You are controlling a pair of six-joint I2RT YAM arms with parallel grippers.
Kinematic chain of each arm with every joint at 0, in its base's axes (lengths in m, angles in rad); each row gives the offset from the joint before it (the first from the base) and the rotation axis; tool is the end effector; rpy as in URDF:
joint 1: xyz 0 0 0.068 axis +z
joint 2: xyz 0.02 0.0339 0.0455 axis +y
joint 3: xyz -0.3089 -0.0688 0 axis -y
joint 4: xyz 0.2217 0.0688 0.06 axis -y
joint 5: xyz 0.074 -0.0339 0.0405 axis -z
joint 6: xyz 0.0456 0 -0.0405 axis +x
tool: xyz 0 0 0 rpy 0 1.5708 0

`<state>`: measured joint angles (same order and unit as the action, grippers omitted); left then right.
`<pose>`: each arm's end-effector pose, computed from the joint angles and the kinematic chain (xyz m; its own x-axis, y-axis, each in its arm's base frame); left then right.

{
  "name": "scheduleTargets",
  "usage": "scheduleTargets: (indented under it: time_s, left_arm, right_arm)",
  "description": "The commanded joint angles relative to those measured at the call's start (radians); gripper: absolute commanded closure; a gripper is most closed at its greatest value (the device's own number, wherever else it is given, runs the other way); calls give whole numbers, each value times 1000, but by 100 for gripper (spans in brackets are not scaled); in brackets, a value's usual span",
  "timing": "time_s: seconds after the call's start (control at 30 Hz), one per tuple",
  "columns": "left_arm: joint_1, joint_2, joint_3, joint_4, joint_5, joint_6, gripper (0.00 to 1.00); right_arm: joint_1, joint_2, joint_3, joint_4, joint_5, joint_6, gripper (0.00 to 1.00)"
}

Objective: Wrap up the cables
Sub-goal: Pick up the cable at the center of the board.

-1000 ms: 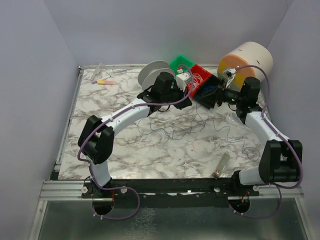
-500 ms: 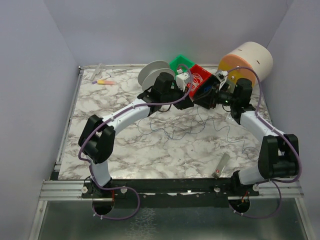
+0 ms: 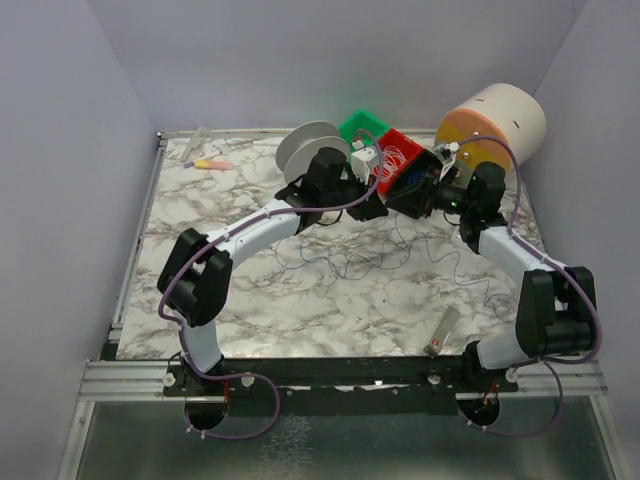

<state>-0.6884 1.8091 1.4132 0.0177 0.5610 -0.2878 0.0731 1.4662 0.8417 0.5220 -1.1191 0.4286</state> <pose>0.3130 -0.2889 0.3420 -0.5345 0.1285 -0.8353 0.8010 0.3924 -0.4522 0.2923 0.0625 0.3302 -0.4770 0.1470 -0.8665 -0.7984 0.3396 0.4971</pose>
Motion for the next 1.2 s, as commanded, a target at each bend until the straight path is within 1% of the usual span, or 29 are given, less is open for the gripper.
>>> scheduleTargets:
  time_s: [0.0,0.03,0.1,0.2,0.4,0.57,0.67,0.83,0.93,0.97,1.07,1.1,1.13,1.17]
  left_arm:
    - [4,20,-8,38,42,-22,100]
    - [4,23,-7,41,46,-27,100]
    - [4,28,-2,44,52,-36,100]
    - [3,35,4,44,55,-45,100]
    - [-1,34,-13,60,50,-63,100]
    - [-16,30,-32,64,37,-55,100]
    - [-19,30,-23,58,40,-48,100]
    - [-20,28,-19,31,52,-10,100]
    - [-19,22,1,-12,70,41,89]
    - [-19,17,13,-66,71,74,83]
    - [-14,-13,27,-135,69,157,66]
    - [-13,-24,26,-152,69,177,51]
    - [-13,-32,24,-168,76,202,23]
    - [-11,-41,25,-188,79,234,4]
  right_arm:
    - [2,24,-30,139,9,130,62]
    - [2,26,-34,147,18,140,64]
    - [1,28,-37,145,31,140,73]
    - [2,32,-31,131,33,132,80]
    - [2,14,-46,145,84,160,99]
    - [2,-11,-52,102,148,146,100]
    - [2,-5,-36,59,151,122,100]
    - [2,-6,-32,37,170,118,100]
    - [1,-13,-28,13,189,107,99]
    - [0,-16,-28,7,197,105,100]
    - [-3,-33,-22,-13,220,106,100]
    - [-5,-39,-19,-21,224,107,100]
    - [-6,-44,-16,-27,225,107,100]
    - [-8,-50,-12,-34,226,107,100]
